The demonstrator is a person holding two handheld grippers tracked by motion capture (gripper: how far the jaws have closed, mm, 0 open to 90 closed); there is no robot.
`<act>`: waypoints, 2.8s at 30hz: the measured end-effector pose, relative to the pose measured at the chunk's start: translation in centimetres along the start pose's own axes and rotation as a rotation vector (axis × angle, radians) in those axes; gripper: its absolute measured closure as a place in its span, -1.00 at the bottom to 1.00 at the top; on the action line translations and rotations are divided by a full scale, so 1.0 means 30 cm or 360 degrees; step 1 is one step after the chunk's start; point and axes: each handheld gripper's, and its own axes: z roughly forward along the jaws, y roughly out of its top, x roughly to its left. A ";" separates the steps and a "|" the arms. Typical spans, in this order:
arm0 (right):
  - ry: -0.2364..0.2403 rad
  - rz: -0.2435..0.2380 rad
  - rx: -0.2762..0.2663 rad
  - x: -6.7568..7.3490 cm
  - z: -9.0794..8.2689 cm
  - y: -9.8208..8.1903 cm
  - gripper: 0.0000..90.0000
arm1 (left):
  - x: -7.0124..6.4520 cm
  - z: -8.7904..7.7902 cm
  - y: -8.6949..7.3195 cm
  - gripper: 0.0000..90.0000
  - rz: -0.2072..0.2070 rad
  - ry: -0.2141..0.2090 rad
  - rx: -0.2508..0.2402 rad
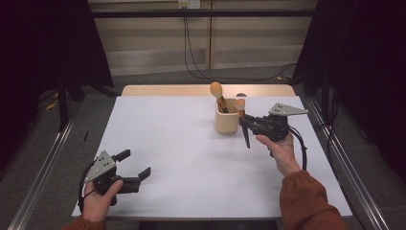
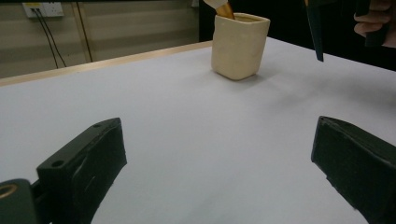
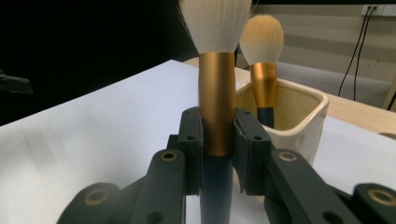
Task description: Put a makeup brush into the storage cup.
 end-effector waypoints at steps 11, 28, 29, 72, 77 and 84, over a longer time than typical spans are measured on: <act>0.0012 -0.0009 -0.0103 0.009 0.035 0.082 0.66 | 0.003 -0.003 0.000 -0.94 -0.0001 0.0003 -0.0004; -0.0011 -0.0033 -0.0174 -0.003 0.053 0.179 0.66 | 0.002 -0.005 0.002 -0.94 -0.0005 0.0002 -0.0015; -0.0014 -0.0029 -0.0194 -0.004 0.053 0.188 0.66 | 0.002 -0.005 0.002 -0.94 -0.0004 0.0003 -0.0016; -0.0195 -0.0034 -0.0210 -0.088 0.223 0.262 0.66 | 0.004 -0.005 0.000 -0.94 -0.0037 0.0005 -0.0033; -0.0203 -0.0048 -0.0199 -0.088 0.245 0.244 0.66 | 0.005 -0.007 0.000 -0.94 -0.0035 0.0008 -0.0035; -0.0225 -0.0052 -0.0202 -0.097 0.256 0.227 0.66 | 0.002 -0.004 -0.001 -0.94 -0.0036 -0.0008 -0.0027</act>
